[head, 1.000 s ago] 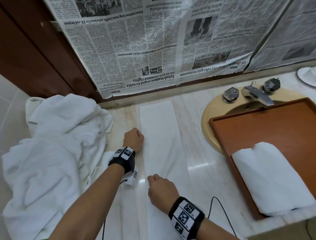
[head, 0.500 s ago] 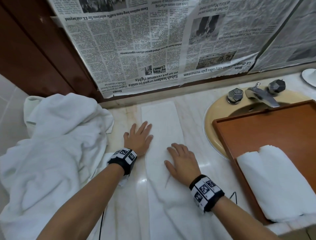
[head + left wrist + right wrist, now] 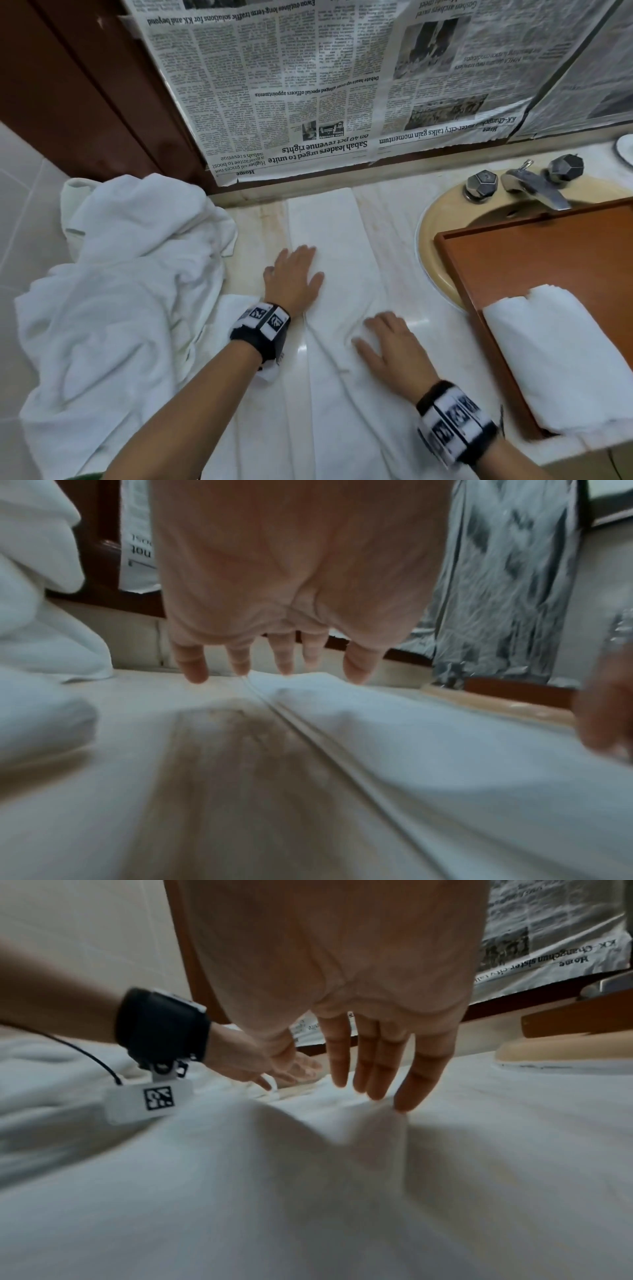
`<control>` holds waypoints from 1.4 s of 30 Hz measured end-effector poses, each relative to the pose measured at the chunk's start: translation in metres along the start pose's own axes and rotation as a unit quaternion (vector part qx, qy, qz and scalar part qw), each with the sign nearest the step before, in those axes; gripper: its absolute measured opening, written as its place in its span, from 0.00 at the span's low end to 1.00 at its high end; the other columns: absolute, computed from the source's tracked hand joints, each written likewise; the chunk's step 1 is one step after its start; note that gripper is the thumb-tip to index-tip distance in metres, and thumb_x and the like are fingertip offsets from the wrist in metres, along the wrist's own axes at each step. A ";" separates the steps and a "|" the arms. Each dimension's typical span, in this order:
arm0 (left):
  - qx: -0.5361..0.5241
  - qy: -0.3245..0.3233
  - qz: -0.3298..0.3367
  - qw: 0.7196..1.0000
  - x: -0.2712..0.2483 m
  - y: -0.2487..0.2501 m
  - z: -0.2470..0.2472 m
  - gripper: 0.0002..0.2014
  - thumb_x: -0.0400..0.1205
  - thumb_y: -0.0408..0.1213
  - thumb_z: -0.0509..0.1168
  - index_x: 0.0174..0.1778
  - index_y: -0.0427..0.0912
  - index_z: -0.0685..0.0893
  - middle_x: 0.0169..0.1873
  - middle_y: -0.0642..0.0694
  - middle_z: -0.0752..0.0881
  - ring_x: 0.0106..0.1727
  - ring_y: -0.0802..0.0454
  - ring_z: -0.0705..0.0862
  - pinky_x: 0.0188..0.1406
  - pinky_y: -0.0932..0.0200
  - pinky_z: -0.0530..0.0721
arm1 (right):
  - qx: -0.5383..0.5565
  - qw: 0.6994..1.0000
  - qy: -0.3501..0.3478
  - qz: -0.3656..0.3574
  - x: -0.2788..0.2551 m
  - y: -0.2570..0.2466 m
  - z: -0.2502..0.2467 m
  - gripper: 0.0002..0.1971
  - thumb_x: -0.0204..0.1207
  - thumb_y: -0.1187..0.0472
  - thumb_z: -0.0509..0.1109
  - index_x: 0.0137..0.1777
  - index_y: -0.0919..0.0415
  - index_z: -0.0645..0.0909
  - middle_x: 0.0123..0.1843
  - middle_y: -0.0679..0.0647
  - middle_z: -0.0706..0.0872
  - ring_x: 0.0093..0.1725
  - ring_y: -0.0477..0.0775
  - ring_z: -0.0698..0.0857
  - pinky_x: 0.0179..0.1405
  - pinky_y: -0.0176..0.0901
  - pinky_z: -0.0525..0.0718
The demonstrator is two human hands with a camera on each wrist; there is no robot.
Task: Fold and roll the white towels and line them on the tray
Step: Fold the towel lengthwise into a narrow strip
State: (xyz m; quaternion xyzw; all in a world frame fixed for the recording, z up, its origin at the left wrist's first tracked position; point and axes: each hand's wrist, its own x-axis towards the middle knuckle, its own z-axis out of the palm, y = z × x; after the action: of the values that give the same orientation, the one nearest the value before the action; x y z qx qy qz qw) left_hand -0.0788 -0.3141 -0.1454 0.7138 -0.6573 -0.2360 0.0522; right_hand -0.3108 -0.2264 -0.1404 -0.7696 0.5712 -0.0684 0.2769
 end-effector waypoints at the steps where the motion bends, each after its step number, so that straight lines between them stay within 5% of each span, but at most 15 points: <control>1: 0.007 -0.016 0.013 1.000 -0.011 -0.002 0.003 0.30 0.87 0.56 0.56 0.85 0.57 0.59 0.86 0.56 0.55 0.87 0.46 0.50 0.81 0.37 0.53 | -0.001 0.999 -0.033 0.008 -0.015 -0.001 0.002 0.28 0.77 0.34 0.55 0.63 0.54 0.79 0.61 0.49 0.77 0.59 0.51 0.77 0.59 0.48 0.79; 4: 0.047 -0.037 0.027 0.998 -0.030 -0.018 0.016 0.30 0.86 0.57 0.56 0.85 0.61 0.58 0.86 0.60 0.53 0.86 0.48 0.50 0.80 0.36 0.55 | 0.000 0.997 -0.071 0.039 -0.036 0.001 0.007 0.13 0.80 0.41 0.64 0.51 0.51 0.77 0.49 0.44 0.77 0.50 0.47 0.77 0.49 0.40 0.74; 7: 0.071 -0.016 0.044 0.996 -0.033 -0.025 0.019 0.28 0.87 0.57 0.53 0.84 0.63 0.57 0.86 0.61 0.53 0.86 0.48 0.52 0.78 0.37 0.58 | 0.050 0.992 -0.103 0.056 -0.039 -0.002 0.002 0.15 0.82 0.48 0.65 0.36 0.50 0.69 0.37 0.46 0.75 0.36 0.46 0.75 0.36 0.38 0.70; 12: -0.031 0.036 0.050 0.998 -0.054 -0.016 0.020 0.17 0.84 0.48 0.62 0.68 0.55 0.82 0.73 0.49 0.75 0.71 0.43 0.75 0.72 0.43 0.71 | 0.056 0.996 -0.070 0.021 -0.061 -0.026 -0.001 0.15 0.84 0.49 0.62 0.39 0.54 0.66 0.31 0.46 0.73 0.30 0.47 0.72 0.31 0.45 0.70; 16: -0.139 -0.021 0.051 0.989 -0.087 -0.012 0.024 0.10 0.83 0.44 0.66 0.55 0.52 0.90 0.52 0.47 0.80 0.51 0.50 0.81 0.57 0.57 0.77 | 0.050 0.997 -0.046 -0.020 -0.079 -0.046 0.002 0.11 0.84 0.46 0.61 0.45 0.51 0.71 0.36 0.46 0.79 0.36 0.49 0.79 0.36 0.50 0.81; 20: -0.175 -0.040 -0.056 0.982 -0.104 -0.011 0.027 0.10 0.81 0.53 0.69 0.46 0.50 0.89 0.45 0.51 0.87 0.48 0.53 0.84 0.53 0.58 0.81 | 0.029 0.997 -0.074 -0.003 -0.093 -0.051 0.008 0.12 0.83 0.46 0.62 0.58 0.52 0.75 0.47 0.46 0.83 0.45 0.51 0.81 0.39 0.46 0.78; 26: -0.155 0.000 -0.094 0.983 -0.111 -0.005 0.027 0.01 0.74 0.39 0.73 0.38 0.49 0.89 0.38 0.53 0.90 0.49 0.51 0.86 0.56 0.56 0.84 | 0.004 0.994 -0.110 -0.009 -0.125 -0.038 0.006 0.13 0.84 0.48 0.61 0.62 0.52 0.75 0.50 0.48 0.85 0.47 0.52 0.83 0.46 0.49 0.83; 33: -0.230 0.044 -0.133 0.963 -0.124 -0.006 0.033 0.05 0.76 0.32 0.71 0.47 0.43 0.86 0.30 0.53 0.83 0.37 0.58 0.81 0.31 0.79 0.72 | -0.013 0.990 -0.126 -0.069 -0.162 -0.081 0.001 0.12 0.84 0.56 0.59 0.65 0.57 0.73 0.55 0.53 0.83 0.53 0.57 0.82 0.50 0.49 0.79; 42: -0.229 0.077 -0.091 0.966 -0.128 -0.013 0.044 0.05 0.79 0.35 0.70 0.49 0.43 0.85 0.36 0.51 0.84 0.39 0.60 0.79 0.35 0.83 0.71 | -0.042 0.971 -0.234 -0.006 -0.197 -0.099 0.079 0.16 0.82 0.68 0.61 0.69 0.59 0.68 0.63 0.60 0.78 0.59 0.64 0.81 0.46 0.47 0.70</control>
State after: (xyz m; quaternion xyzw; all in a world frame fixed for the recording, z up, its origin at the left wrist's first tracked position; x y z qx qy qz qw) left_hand -0.0882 -0.1788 -0.1547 0.7554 -0.5120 -0.3289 0.2432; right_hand -0.2606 0.0006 -0.1151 -0.7787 0.4885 0.1361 0.3695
